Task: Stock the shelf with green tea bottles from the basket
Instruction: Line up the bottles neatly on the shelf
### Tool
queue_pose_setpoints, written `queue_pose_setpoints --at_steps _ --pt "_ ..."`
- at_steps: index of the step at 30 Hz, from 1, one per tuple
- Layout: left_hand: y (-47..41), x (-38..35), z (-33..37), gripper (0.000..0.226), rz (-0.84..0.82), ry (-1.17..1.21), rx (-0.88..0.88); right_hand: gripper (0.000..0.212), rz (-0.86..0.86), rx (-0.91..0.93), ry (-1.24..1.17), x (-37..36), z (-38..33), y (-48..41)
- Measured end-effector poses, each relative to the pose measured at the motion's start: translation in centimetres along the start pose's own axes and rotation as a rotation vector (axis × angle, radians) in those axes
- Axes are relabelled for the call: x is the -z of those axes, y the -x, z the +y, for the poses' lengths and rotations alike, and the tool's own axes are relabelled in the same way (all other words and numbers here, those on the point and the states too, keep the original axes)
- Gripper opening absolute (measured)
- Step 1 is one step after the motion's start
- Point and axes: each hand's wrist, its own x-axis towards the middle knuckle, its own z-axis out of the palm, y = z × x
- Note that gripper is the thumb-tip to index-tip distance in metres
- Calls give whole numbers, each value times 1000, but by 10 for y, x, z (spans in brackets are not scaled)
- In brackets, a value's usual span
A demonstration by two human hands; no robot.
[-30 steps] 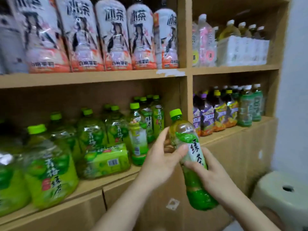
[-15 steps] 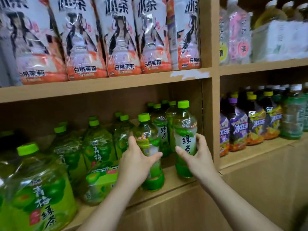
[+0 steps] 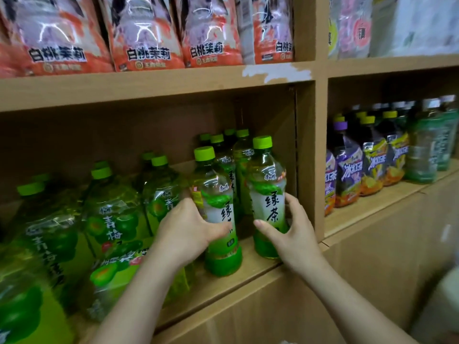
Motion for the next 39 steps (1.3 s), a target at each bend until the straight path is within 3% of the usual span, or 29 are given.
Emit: queue_pose_setpoints --at_steps 4,8,14,19,27,30,39 --pt "4 -6 7 61 90 -120 2 67 74 3 87 0 -2 2" --pt "-13 -26 17 53 86 -90 35 67 151 -43 173 -4 -7 -5" --pt "-31 -74 23 46 219 -85 84 55 165 -102 359 -20 -9 -23" --pt "-30 -98 2 71 243 39 62 44 153 -53 420 -29 -1 -34" --pt "-34 -105 -7 76 299 149 31 58 333 118 510 -35 2 -26" --pt "-34 -104 -10 82 352 179 -1 57 330 159 507 -36 3 -28" --pt "-34 -106 -11 58 370 195 -13 44 251 123 509 -36 10 -38"
